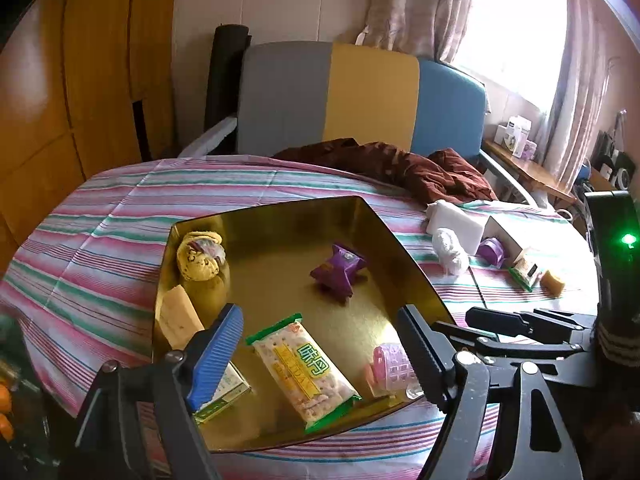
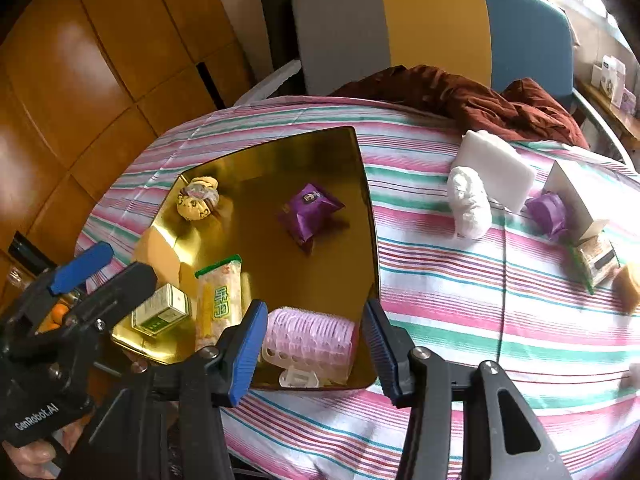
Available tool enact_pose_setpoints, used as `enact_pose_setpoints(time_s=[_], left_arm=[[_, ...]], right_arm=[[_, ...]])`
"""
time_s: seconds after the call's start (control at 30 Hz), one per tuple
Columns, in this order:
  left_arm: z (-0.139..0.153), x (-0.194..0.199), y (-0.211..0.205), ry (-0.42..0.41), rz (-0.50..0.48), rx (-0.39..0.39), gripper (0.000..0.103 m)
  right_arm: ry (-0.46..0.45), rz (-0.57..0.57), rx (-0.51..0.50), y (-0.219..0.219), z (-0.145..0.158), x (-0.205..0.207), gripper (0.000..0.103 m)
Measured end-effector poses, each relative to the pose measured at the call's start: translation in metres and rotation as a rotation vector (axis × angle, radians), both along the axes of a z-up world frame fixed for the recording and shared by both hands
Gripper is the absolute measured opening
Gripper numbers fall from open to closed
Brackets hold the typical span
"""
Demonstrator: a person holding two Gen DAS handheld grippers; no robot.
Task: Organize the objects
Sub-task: 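Carry the WEIDAN pack and purple packet over the gold tray and release both, then move both tools away from the tray toward the remaining items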
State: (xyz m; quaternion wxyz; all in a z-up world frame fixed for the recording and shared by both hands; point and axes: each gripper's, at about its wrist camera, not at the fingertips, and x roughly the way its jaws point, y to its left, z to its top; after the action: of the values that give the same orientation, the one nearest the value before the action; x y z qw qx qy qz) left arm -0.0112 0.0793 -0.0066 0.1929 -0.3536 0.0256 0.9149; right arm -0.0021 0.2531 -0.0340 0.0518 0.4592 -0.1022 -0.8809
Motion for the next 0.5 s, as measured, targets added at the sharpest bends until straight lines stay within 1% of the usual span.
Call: enact_pose_setpoints(time_s=[0.17,0.5], left_arm=[[0.002,0.004,0.001,0.03,0.01,-0.023,0.082],[0.006,0.013,0.007,0.066,-0.002,-0.047,0.084]], right_arm=[[0.014,-0.014,0.046,-0.001,0.001,0.006,0.05],[0.026,-0.037,0.052,0.007,0.003,0.012,0.05]])
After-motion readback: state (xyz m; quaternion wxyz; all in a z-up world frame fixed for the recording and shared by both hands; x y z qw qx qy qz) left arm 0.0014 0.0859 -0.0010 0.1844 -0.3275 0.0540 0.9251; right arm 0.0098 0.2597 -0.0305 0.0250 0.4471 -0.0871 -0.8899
